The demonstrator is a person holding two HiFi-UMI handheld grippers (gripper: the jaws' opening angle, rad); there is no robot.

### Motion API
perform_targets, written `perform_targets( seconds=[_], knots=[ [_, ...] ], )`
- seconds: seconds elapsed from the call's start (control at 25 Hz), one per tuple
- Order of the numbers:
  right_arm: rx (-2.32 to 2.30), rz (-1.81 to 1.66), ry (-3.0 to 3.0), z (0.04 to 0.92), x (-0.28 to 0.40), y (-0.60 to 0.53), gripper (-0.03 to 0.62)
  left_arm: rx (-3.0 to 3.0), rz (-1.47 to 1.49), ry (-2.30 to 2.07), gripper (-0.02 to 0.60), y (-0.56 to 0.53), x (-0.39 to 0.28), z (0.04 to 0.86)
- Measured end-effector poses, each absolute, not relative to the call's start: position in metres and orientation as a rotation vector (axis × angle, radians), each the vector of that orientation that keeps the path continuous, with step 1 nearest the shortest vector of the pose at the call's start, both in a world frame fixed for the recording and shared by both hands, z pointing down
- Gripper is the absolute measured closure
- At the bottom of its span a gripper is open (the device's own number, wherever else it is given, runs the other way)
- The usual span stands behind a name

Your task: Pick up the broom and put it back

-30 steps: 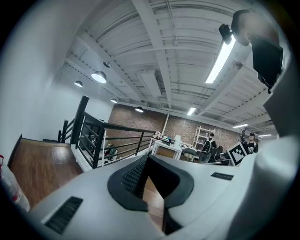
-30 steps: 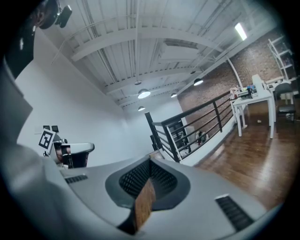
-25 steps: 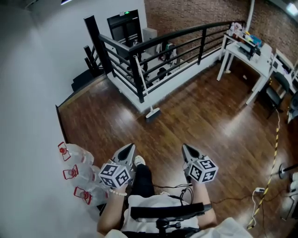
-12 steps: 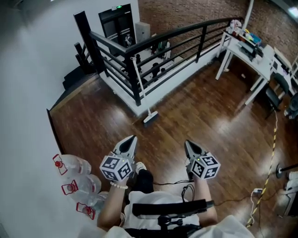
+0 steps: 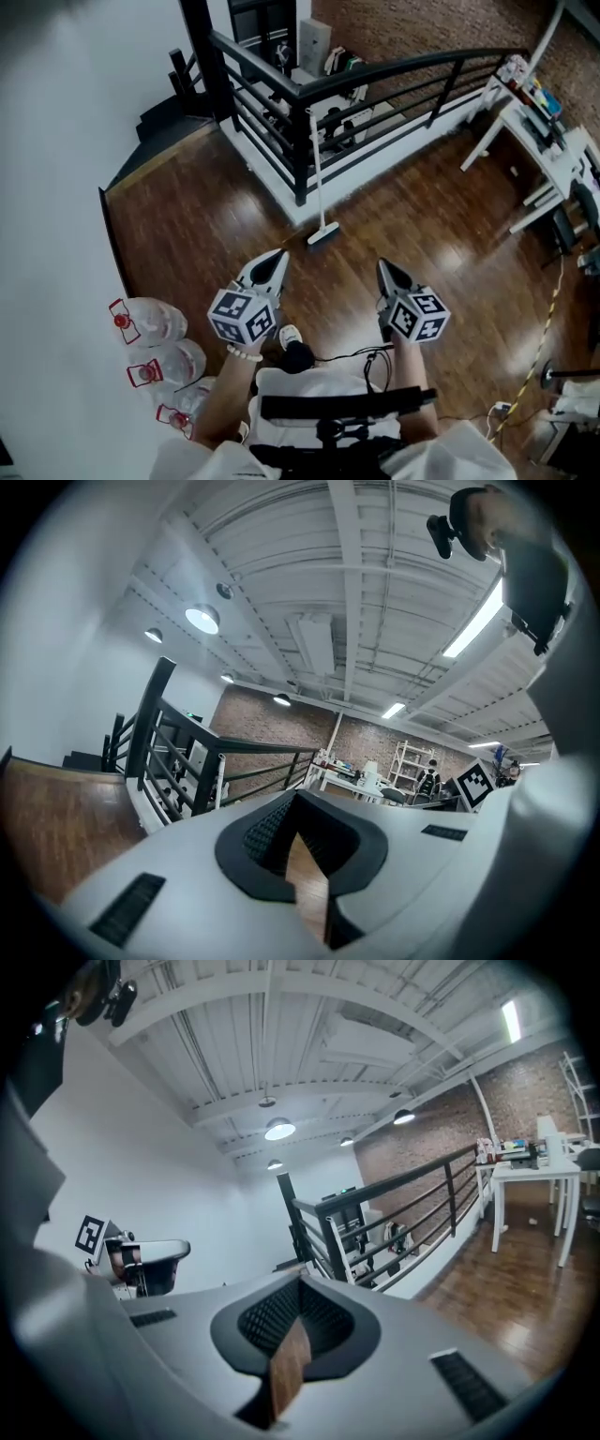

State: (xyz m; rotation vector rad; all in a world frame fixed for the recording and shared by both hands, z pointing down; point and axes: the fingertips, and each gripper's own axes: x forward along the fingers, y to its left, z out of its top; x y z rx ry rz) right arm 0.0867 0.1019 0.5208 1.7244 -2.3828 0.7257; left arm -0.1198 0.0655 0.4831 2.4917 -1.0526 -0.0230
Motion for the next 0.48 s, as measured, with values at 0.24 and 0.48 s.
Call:
perform_targets(
  seconds=[0.24, 0.48],
  knots=[
    [1.723, 0.74, -2.367, 0.526, 0.072, 0.044, 0.588, 2.473, -0.011, -1.037, 0.584, 0.011, -0.131, 0.494],
    [1.722, 0.737, -2.367, 0.527, 0.089, 0.0, 0.588, 2.466, -0.008, -1.035, 0.584, -0.032, -0.114, 0.495]
  ],
)
